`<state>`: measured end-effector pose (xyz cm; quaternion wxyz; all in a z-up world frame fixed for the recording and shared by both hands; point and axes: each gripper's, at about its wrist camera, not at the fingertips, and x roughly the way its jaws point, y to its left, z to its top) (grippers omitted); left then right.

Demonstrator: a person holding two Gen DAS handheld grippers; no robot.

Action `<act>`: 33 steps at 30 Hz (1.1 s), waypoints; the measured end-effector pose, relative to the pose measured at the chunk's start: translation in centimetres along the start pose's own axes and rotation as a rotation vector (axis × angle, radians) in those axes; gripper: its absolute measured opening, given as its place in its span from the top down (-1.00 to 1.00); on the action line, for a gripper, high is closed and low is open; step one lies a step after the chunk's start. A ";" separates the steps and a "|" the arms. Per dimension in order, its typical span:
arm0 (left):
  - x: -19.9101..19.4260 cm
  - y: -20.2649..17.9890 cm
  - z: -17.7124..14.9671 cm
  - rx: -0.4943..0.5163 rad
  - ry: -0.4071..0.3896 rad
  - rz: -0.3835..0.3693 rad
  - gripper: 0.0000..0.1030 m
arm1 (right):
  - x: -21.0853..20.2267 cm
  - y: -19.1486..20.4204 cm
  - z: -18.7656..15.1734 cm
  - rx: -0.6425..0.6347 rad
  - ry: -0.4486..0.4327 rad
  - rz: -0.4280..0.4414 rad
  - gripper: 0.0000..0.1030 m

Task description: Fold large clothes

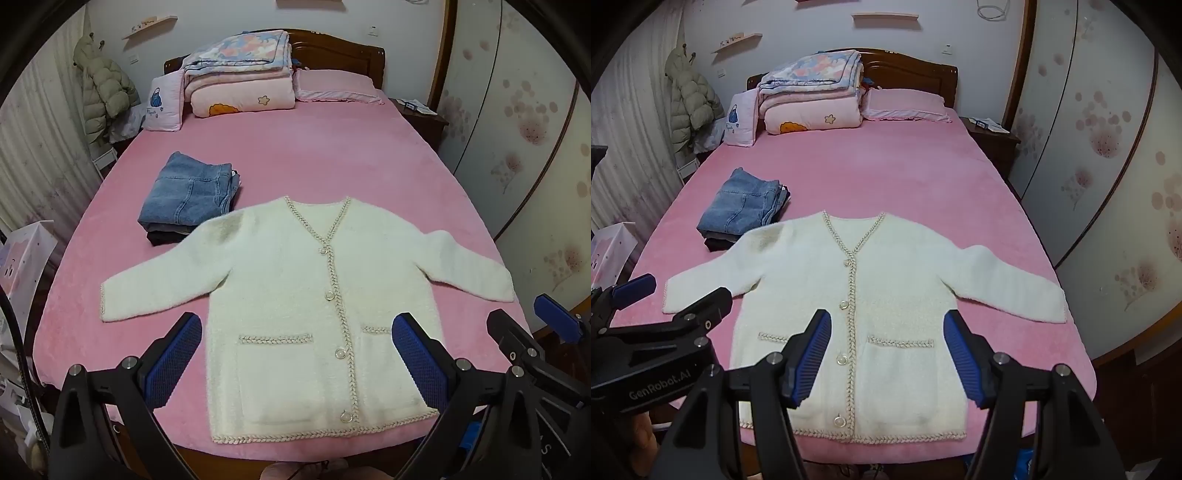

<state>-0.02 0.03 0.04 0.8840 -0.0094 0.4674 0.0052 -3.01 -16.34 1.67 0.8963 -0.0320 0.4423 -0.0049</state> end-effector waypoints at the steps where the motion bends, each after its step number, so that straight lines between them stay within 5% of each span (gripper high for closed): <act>1: 0.0 0.0 0.0 -0.001 0.000 -0.002 -0.98 | 0.1 0.0 0.0 -0.002 -0.001 -0.004 -0.24; 33: 0.7 0.6 0.3 -0.002 0.018 0.014 -0.93 | 1.9 0.7 -0.2 -0.008 0.017 0.021 -0.24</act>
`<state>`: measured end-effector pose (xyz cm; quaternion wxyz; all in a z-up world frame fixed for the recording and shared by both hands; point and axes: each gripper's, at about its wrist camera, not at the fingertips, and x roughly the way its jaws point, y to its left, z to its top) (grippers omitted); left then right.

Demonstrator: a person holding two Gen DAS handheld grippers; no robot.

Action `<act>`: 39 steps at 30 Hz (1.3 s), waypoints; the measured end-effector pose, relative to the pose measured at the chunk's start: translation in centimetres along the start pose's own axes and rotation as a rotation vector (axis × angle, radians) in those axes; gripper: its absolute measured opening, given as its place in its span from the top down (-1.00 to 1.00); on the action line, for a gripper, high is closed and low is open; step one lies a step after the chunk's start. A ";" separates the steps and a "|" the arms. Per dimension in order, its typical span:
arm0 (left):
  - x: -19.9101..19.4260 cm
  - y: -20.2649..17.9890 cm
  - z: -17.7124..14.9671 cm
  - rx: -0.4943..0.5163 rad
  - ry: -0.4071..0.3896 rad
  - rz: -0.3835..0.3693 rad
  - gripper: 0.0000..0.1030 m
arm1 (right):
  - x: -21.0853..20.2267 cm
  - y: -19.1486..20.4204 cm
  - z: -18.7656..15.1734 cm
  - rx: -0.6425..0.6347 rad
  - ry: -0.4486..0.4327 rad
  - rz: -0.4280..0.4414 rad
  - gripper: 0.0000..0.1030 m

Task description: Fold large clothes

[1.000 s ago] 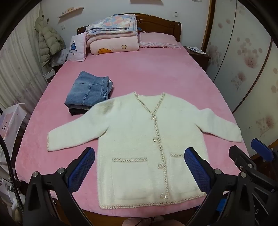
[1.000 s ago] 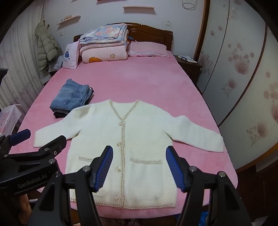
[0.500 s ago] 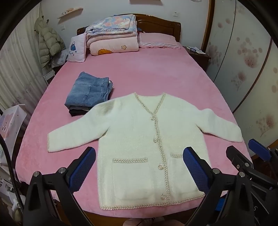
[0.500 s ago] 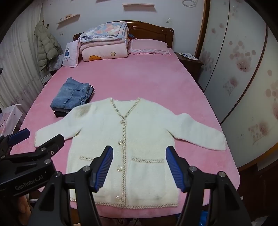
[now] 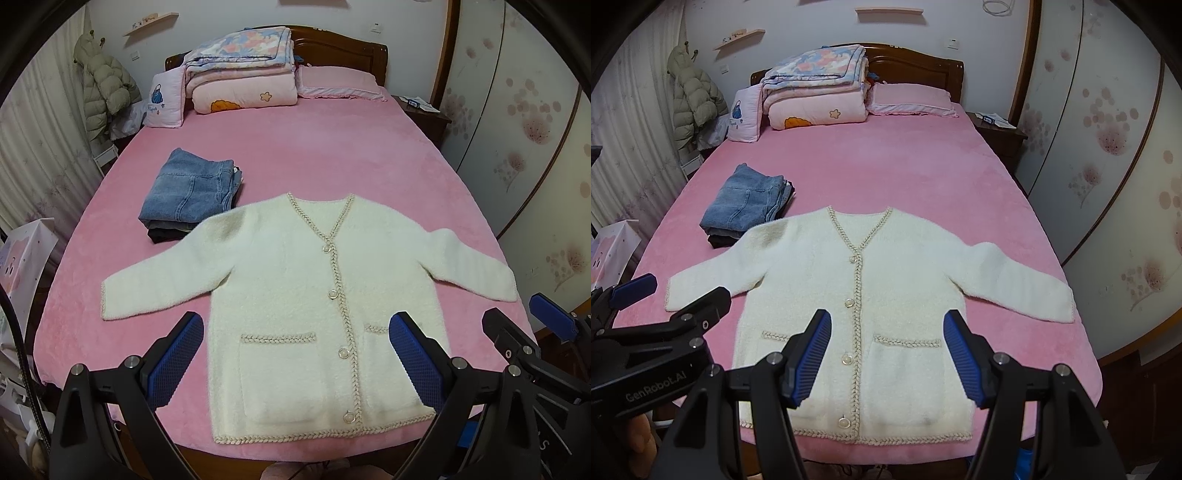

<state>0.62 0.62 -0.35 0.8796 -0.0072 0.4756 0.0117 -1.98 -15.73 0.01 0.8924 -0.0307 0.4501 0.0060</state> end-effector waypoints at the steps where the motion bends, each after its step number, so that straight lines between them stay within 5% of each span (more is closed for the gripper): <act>1: 0.1 0.0 0.0 -0.001 0.001 0.001 -0.93 | 0.1 0.1 0.0 -0.002 0.001 0.002 -0.24; 39: 0.3 1.6 -1.1 0.032 0.008 -0.002 -0.93 | -0.3 1.2 -0.7 0.032 0.034 -0.019 -0.24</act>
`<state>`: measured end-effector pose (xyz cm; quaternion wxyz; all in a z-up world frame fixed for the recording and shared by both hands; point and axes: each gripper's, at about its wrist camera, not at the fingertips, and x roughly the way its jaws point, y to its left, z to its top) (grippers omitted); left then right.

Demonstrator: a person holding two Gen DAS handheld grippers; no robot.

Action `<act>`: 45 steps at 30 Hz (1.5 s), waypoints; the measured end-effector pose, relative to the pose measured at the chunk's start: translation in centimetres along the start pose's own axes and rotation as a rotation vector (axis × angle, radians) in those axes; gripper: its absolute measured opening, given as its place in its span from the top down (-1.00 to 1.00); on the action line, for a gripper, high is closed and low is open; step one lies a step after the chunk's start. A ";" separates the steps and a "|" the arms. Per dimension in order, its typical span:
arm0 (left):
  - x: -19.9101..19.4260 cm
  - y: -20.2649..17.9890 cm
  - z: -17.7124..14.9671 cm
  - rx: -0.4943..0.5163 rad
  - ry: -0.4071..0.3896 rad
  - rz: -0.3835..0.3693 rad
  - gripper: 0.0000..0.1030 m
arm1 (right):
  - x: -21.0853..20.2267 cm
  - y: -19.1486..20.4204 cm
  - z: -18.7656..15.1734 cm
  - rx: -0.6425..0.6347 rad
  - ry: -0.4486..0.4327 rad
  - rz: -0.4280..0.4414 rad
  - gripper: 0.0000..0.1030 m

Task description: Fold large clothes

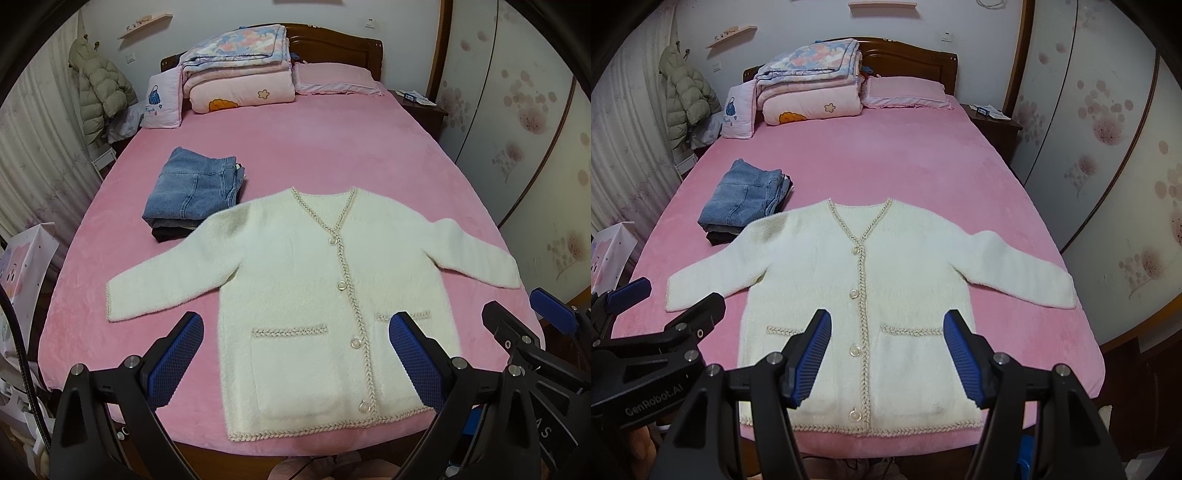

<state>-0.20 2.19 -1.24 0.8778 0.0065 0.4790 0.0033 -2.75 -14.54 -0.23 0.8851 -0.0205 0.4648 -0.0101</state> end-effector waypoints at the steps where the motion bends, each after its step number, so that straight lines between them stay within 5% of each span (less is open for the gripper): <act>1: 0.1 0.1 -0.1 0.002 0.003 0.000 -0.93 | 0.1 0.1 0.0 0.002 0.003 -0.002 -0.24; 19: 1.3 1.6 0.1 0.033 0.021 -0.049 -0.95 | 0.6 2.1 -0.4 0.012 0.023 -0.053 -0.24; 29: 0.3 1.7 1.8 0.055 -0.055 -0.149 -0.95 | -0.2 1.9 -0.2 0.041 -0.004 -0.089 -0.24; 45: -2.3 -2.7 4.3 0.160 -0.169 -0.144 -0.96 | -1.8 -2.8 1.3 0.111 -0.093 -0.116 -0.23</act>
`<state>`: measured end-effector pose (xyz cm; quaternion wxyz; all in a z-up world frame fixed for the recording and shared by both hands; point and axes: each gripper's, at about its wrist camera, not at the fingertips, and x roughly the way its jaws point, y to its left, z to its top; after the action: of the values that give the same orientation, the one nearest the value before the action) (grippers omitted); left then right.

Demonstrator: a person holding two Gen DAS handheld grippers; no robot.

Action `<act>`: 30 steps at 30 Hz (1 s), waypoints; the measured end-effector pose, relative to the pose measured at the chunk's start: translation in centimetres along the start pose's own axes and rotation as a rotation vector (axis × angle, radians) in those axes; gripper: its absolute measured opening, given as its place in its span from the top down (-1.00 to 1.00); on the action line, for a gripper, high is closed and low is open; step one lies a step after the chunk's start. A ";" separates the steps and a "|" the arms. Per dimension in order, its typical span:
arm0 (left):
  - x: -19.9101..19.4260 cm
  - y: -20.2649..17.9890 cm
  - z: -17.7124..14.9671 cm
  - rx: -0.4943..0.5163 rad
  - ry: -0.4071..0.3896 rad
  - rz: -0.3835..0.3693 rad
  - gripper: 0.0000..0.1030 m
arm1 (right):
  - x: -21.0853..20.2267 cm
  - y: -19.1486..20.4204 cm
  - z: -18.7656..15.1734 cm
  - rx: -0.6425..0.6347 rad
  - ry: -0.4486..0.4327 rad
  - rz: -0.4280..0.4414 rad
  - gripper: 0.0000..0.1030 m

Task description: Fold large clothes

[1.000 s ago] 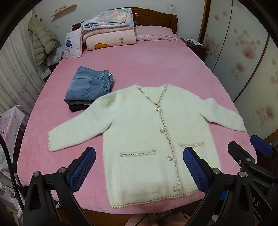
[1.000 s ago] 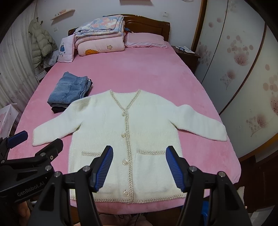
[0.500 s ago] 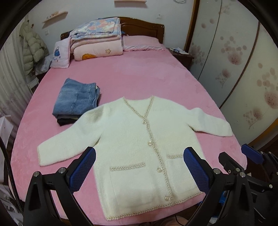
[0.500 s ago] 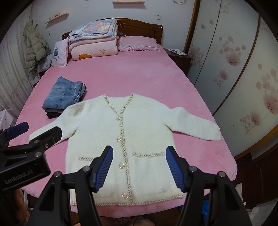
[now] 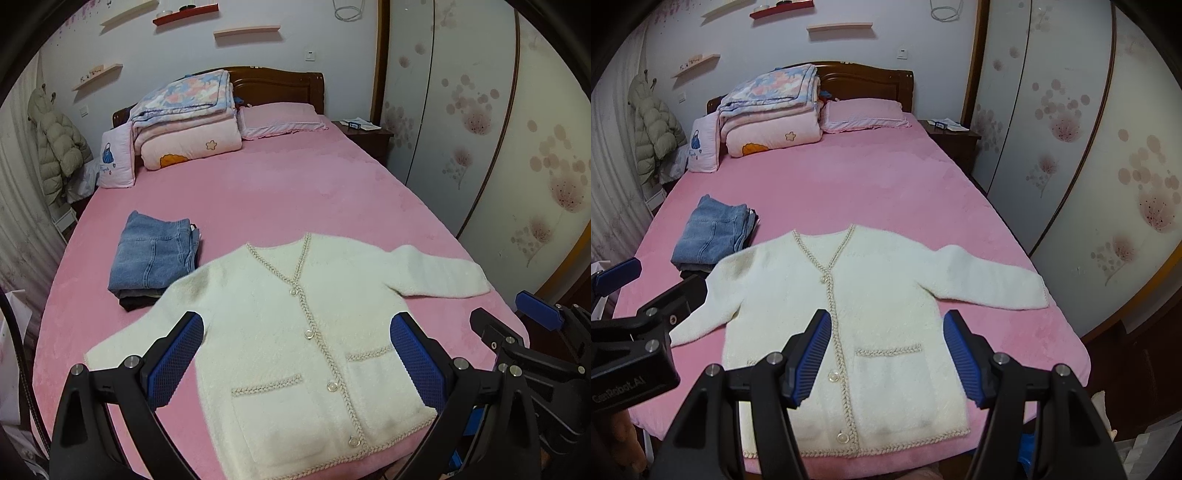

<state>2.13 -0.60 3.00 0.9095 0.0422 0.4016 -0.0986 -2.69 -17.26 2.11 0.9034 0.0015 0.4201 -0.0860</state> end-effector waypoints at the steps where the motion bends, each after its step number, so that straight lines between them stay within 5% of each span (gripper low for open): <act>1: 0.1 -0.6 0.4 0.001 -0.004 0.006 -0.96 | 0.2 -0.3 0.1 0.001 -0.002 0.004 -0.24; 9: 1.9 -6.2 3.3 -0.030 0.003 0.045 -0.96 | 3.1 -6.4 1.9 0.012 0.012 0.066 -0.23; 16: 5.9 -14.9 7.2 -0.024 0.008 0.045 -0.96 | 8.6 -16.9 3.7 0.088 0.048 0.121 -0.23; 30: 21.4 -30.7 11.8 0.011 0.038 0.040 -0.96 | 25.9 -36.4 0.5 0.258 0.210 0.005 -0.23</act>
<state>18.18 -35.57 -4.72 0.9034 0.0573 0.4171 -0.0817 8.37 -57.19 -14.69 0.8471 0.1275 0.4975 -0.1364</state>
